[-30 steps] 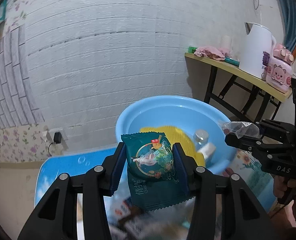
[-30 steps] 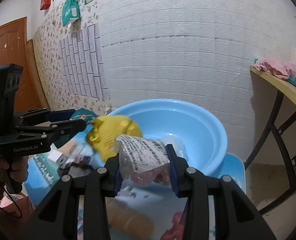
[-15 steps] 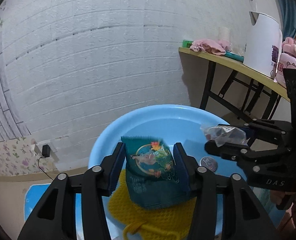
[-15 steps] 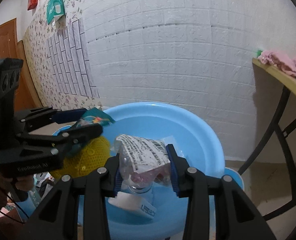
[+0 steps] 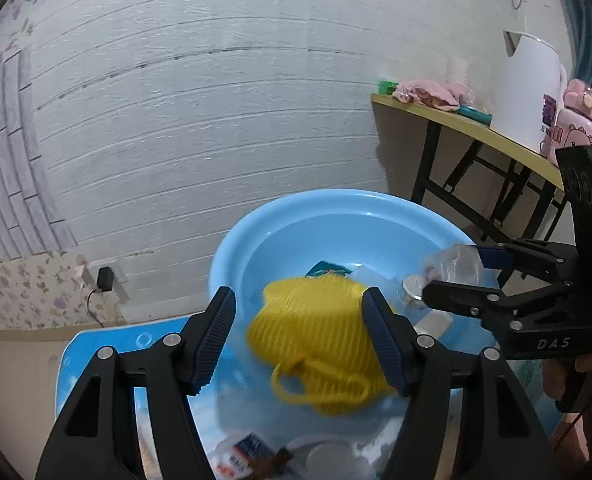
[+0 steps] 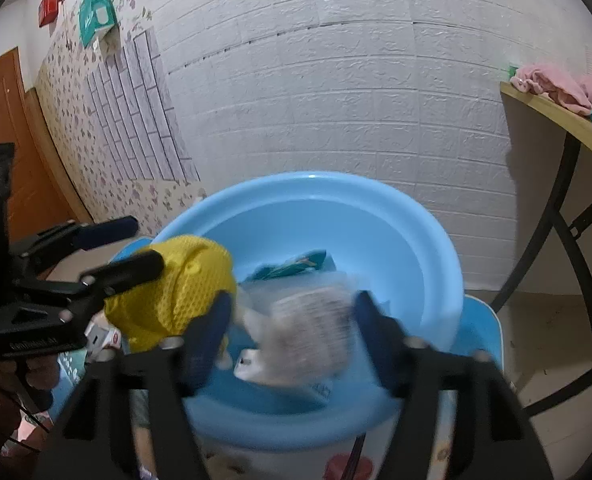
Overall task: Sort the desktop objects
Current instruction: 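Move both grippers back from the basin over the table items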
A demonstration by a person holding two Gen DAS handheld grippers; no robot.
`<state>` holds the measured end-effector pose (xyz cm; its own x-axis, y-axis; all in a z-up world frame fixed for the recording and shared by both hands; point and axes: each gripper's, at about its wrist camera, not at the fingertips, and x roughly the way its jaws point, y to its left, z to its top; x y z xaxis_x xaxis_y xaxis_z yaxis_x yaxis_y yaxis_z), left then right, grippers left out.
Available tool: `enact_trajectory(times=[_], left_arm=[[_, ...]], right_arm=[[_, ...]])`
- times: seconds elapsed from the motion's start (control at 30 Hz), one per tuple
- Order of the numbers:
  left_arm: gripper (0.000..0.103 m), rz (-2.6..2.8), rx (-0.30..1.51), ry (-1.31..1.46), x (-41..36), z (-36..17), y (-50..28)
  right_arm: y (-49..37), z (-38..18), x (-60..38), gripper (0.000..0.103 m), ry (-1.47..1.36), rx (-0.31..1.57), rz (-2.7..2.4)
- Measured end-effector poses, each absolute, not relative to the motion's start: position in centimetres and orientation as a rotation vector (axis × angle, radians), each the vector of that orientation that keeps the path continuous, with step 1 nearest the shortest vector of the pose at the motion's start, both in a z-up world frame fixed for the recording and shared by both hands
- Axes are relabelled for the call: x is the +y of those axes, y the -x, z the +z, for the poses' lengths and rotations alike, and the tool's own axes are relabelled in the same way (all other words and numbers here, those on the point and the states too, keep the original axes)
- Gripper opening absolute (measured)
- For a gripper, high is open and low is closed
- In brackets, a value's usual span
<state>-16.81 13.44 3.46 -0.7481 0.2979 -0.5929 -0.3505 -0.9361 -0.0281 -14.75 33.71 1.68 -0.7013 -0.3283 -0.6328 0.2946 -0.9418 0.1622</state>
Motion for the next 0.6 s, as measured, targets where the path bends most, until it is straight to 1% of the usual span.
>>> enact_trajectory(times=[0.13,0.37,0.6], left_arm=[[0.065,2.688,0.112,0.887,11.7,3.3,14.9],[0.065,2.717,0.027,0.957,8.0,2.3,12.0],[0.074,2.783,-0.037,0.950,4.4,1.7,8.6]], right_arm=[[13.4,1.9,33.7,0.070,-0.993,-0.080,-2.628],[10.5,2.5,33.3,0.070,-0.974,-0.079,-2.665],[8.0,1.5,32.4,0.071,-1.027,-0.086,-2.678]])
